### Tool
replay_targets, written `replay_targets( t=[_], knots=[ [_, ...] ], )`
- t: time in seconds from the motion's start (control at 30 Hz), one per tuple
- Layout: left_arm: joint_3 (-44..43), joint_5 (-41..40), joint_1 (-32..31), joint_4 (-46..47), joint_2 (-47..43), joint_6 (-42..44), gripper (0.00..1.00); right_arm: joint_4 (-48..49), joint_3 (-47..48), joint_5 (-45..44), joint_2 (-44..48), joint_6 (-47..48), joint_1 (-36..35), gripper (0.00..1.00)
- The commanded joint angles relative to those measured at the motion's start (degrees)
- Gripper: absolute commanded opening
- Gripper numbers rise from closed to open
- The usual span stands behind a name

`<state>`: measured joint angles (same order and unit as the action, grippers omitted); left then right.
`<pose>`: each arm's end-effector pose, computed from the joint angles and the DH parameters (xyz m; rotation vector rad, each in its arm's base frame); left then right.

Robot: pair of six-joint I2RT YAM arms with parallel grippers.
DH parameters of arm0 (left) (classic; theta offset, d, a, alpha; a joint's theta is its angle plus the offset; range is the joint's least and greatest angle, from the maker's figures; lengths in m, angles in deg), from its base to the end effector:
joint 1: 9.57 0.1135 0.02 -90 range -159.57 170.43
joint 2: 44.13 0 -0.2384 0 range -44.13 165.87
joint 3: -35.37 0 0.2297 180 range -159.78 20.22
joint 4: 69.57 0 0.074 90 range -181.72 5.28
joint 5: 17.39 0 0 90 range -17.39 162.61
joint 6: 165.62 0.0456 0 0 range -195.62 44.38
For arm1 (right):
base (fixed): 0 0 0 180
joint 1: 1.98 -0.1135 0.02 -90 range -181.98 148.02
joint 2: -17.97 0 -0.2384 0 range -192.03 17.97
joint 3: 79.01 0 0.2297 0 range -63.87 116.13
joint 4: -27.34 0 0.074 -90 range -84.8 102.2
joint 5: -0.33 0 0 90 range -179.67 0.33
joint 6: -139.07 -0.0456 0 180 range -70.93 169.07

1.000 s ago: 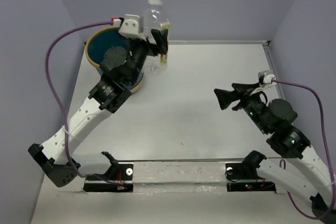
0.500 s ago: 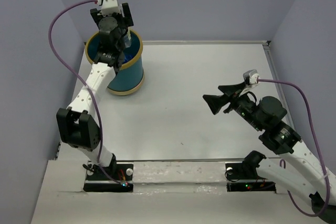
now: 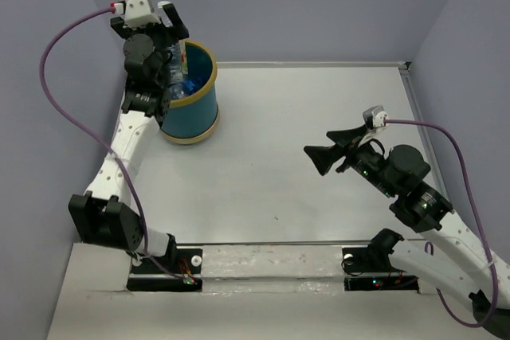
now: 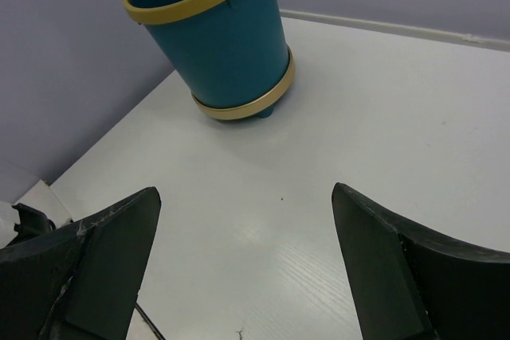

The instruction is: Put the plastic bottles in the bin

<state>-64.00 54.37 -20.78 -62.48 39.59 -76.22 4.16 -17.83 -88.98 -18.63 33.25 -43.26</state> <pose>0.3199 -0.0489 0.4578 -0.1717 1.1825 0.0058 0.1177 0.1040 0.3541 -0.3626 1.5600 0.7928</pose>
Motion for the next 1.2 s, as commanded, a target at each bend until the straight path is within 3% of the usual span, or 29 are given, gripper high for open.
replay_targets(
  t=[0.0,0.2,0.43,0.63,0.93,1.17],
  knots=[
    [-1.03,4.00,-0.14,5.98,-10.32,-4.49,0.99,4.16,1.15,0.54,0.04,-0.62,0.06,0.94],
    [2.83,10.66,-0.14,2.99,-19.90,-11.24,0.99,4.34,2.91,0.19,1.26,-1.50,0.06,0.94],
    [13.47,18.32,-0.31,-0.43,-31.78,-19.88,0.99,4.08,4.06,0.01,1.97,-2.29,0.06,0.94],
    [21.45,31.59,-0.75,-6.77,-43.88,-25.41,0.99,0.74,9.15,-4.38,2.58,-2.47,0.06,0.94],
    [21.66,33.88,-0.75,-24.33,-58.31,-21.55,0.99,0.12,11.00,-4.73,7.24,-1.68,0.06,1.00],
    [16.47,37.75,-0.75,-29.88,-59.55,-20.67,0.99,-0.50,15.57,-9.91,12.06,-1.24,0.06,1.00]
  ],
)
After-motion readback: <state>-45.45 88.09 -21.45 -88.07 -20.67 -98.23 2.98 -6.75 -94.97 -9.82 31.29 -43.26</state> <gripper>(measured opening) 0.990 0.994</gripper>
